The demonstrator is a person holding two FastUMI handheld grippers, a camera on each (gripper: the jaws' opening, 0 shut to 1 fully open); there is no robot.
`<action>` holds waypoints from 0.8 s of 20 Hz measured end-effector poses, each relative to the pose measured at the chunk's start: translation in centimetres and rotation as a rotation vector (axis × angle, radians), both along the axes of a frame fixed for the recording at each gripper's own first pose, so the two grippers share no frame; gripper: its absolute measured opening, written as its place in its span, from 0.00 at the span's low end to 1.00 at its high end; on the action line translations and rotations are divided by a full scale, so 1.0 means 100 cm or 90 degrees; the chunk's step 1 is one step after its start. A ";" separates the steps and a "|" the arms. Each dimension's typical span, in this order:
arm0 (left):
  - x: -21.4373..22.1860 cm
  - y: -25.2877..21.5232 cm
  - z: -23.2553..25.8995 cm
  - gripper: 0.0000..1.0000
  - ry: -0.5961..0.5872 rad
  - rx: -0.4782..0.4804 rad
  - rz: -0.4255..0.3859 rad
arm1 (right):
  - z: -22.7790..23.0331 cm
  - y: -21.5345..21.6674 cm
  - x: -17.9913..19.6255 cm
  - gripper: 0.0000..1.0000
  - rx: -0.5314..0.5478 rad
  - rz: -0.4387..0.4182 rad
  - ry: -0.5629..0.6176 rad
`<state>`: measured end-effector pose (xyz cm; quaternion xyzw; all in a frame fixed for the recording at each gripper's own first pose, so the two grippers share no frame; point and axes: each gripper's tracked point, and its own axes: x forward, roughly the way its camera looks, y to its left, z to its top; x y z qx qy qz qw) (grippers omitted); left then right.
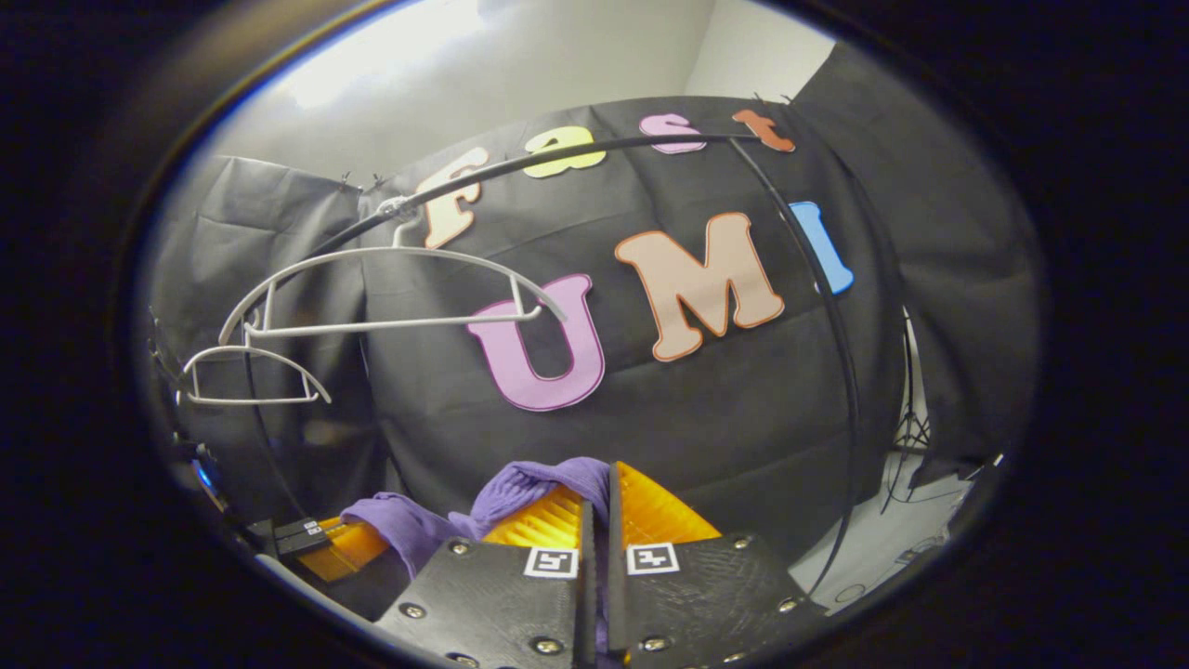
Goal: Grasp the clothes on the hanger with both hands and then place them into the laundry hamper below.
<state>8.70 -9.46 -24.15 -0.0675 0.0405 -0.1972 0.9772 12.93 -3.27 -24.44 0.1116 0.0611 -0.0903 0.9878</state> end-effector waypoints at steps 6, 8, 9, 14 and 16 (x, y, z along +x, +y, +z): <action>0.001 -0.004 -0.071 0.00 0.031 0.017 -0.004 | -0.063 0.013 0.008 0.05 0.015 0.008 0.056; 0.000 -0.002 -0.093 0.00 0.034 0.028 0.000 | -0.090 0.014 0.007 0.05 0.015 0.003 0.068; 0.003 -0.002 -0.103 0.00 0.039 0.029 0.001 | -0.104 0.015 0.006 0.05 0.017 -0.002 0.076; 0.013 0.004 -0.156 0.00 0.054 0.029 0.024 | -0.180 0.017 0.005 0.05 0.044 -0.017 0.122; 0.013 -0.001 -0.184 0.00 0.064 0.037 0.017 | -0.211 0.014 0.004 0.05 0.023 -0.025 0.149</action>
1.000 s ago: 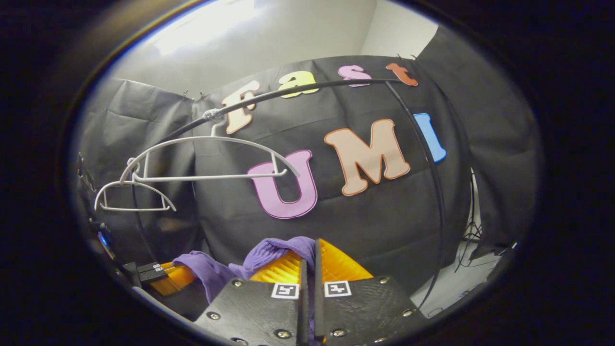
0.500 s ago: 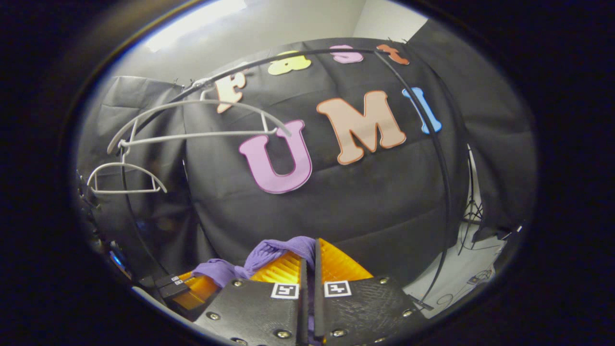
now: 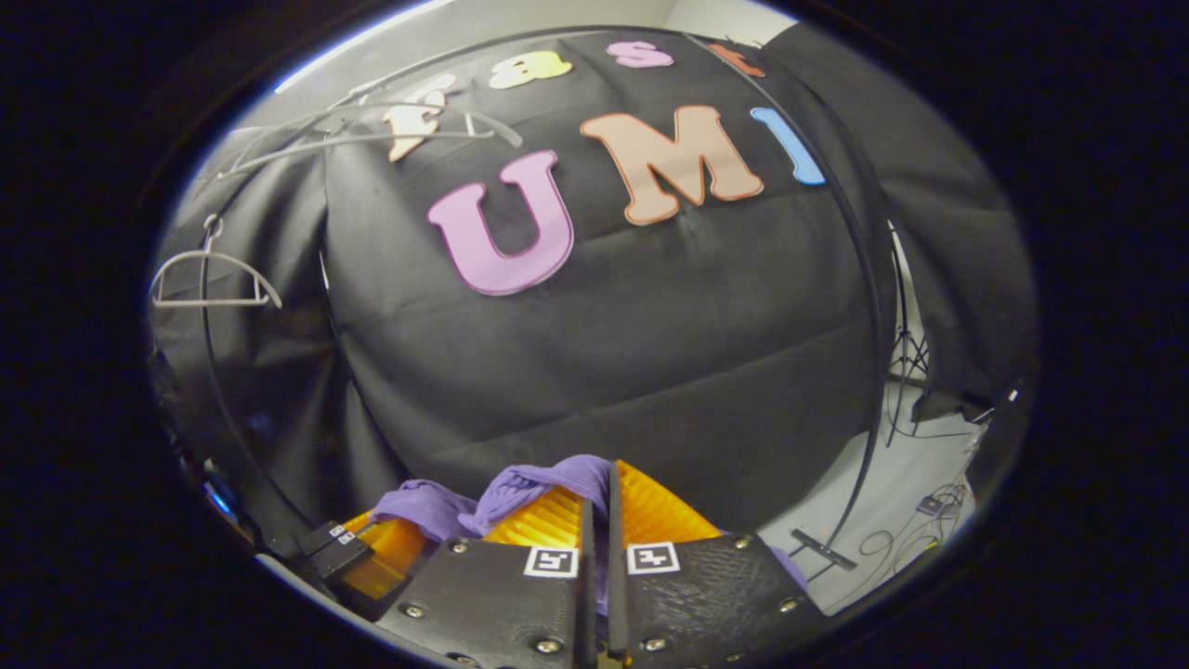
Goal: Grasp the clothes on the hanger with both hands and then place them into the laundry hamper below.
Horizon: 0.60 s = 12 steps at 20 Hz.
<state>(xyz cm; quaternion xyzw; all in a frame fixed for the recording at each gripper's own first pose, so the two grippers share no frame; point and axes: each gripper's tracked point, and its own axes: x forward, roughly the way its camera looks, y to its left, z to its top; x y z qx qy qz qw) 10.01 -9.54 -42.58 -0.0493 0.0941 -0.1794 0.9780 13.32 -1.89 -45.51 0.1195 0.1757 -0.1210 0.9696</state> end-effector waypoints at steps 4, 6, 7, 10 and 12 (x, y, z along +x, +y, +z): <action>-0.005 -0.003 -0.044 0.00 0.035 0.038 -0.009 | -0.045 0.002 0.000 0.05 -0.024 -0.009 0.024; -0.007 -0.004 -0.058 0.01 0.069 0.028 -0.016 | -0.064 0.003 -0.001 0.05 -0.034 -0.011 0.043; -0.008 -0.002 -0.065 0.01 0.089 0.031 -0.013 | -0.074 0.001 -0.002 0.08 -0.034 -0.012 0.055; -0.006 0.002 -0.096 0.03 0.146 0.043 0.000 | -0.104 -0.003 -0.009 0.08 -0.027 -0.022 0.098; -0.008 0.007 -0.120 0.03 0.202 0.049 0.012 | -0.124 -0.006 -0.017 0.08 -0.022 -0.028 0.137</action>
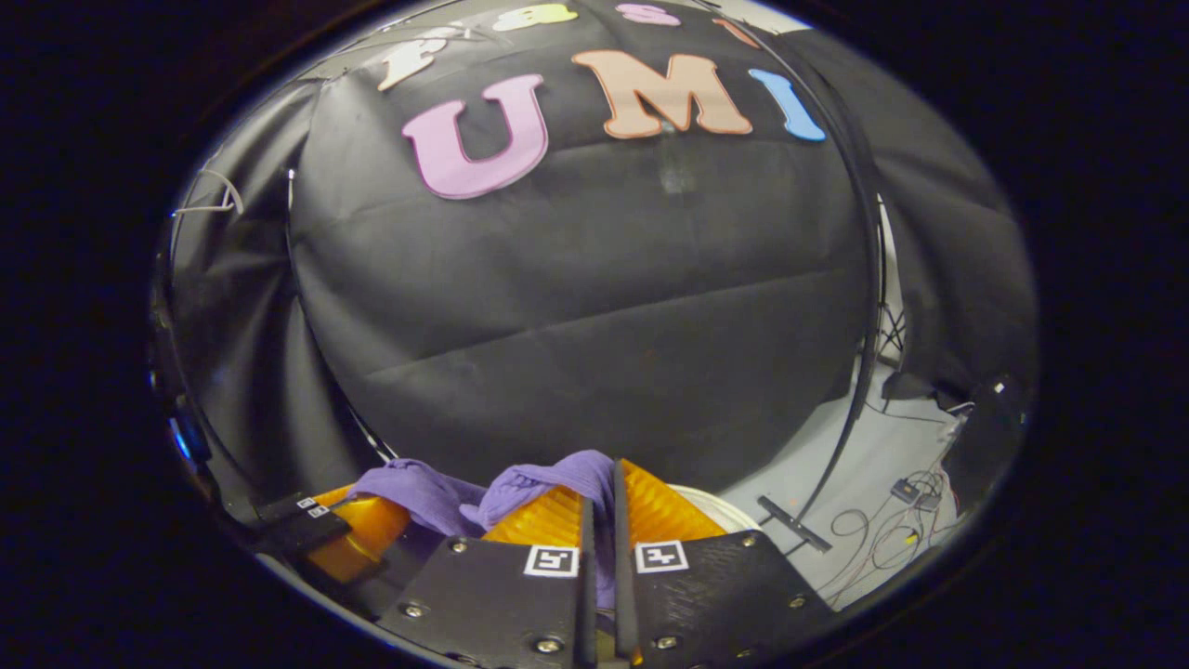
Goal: Grasp the clothes on the hanger with both hands and then place them into the laundry hamper below.
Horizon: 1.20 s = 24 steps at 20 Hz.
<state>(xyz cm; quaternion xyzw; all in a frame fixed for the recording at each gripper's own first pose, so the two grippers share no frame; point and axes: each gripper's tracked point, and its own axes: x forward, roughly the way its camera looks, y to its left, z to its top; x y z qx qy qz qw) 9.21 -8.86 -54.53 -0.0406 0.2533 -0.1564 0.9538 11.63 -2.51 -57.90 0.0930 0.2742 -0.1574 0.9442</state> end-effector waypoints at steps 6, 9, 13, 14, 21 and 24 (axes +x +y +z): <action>-0.004 -0.001 -0.037 0.48 0.083 0.026 -0.001 | -0.033 -0.016 -0.019 0.71 -0.041 -0.017 0.082; -0.010 0.004 -0.041 1.00 0.109 0.052 0.005 | -0.006 -0.014 -0.008 0.99 -0.052 -0.010 0.040; 0.004 -0.001 -0.002 1.00 0.034 0.024 0.011 | 0.023 -0.016 -0.005 0.99 -0.073 0.000 0.007; 0.006 -0.002 0.021 1.00 0.000 0.000 0.016 | 0.031 -0.017 -0.005 0.99 -0.073 0.001 -0.004; 0.008 0.018 0.090 0.96 -0.099 0.013 0.039 | 0.084 -0.008 0.004 0.99 -0.057 0.019 -0.074; 0.000 0.011 0.096 0.96 -0.087 0.024 0.025 | 0.107 -0.008 0.007 0.99 -0.079 0.036 -0.076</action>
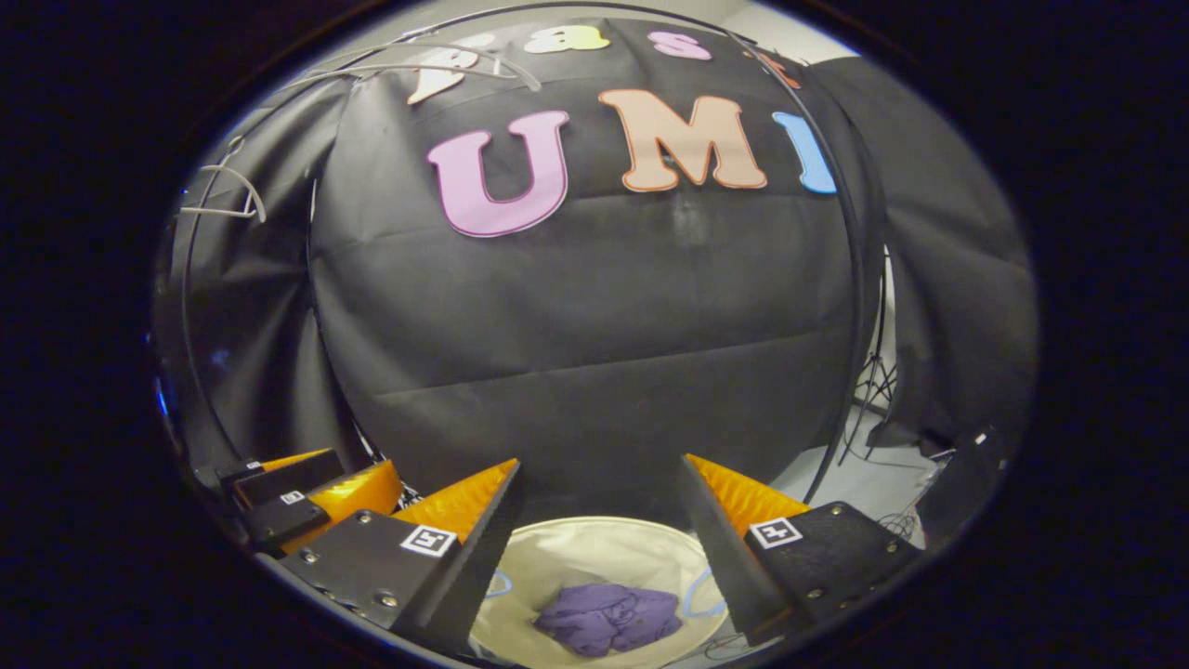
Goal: Grasp the clothes on the hanger with both hands and then place them into the laundry hamper below.
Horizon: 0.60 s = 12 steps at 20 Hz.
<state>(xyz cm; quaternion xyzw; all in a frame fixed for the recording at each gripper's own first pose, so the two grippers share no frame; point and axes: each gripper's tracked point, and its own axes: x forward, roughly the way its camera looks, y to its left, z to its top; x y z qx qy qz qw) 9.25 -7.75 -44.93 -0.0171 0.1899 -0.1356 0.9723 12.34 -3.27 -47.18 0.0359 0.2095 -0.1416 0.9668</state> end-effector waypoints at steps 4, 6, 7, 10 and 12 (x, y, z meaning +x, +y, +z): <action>-0.001 -0.002 0.037 0.96 -0.029 0.001 -0.002 | 0.027 -0.002 0.008 0.99 0.006 0.012 -0.023; 0.001 -0.003 0.051 0.96 -0.029 0.000 0.003 | 0.040 -0.008 0.010 0.99 0.018 0.007 -0.034; 0.003 -0.002 0.060 0.96 -0.031 0.000 0.007 | 0.048 -0.010 0.013 0.99 0.025 0.006 -0.043; 0.008 -0.006 0.084 0.96 -0.042 -0.001 0.008 | 0.071 -0.016 0.017 0.99 0.040 0.004 -0.070; 0.009 -0.008 0.100 0.96 -0.047 0.002 0.011 | 0.091 -0.025 0.019 0.99 0.024 -0.001 -0.087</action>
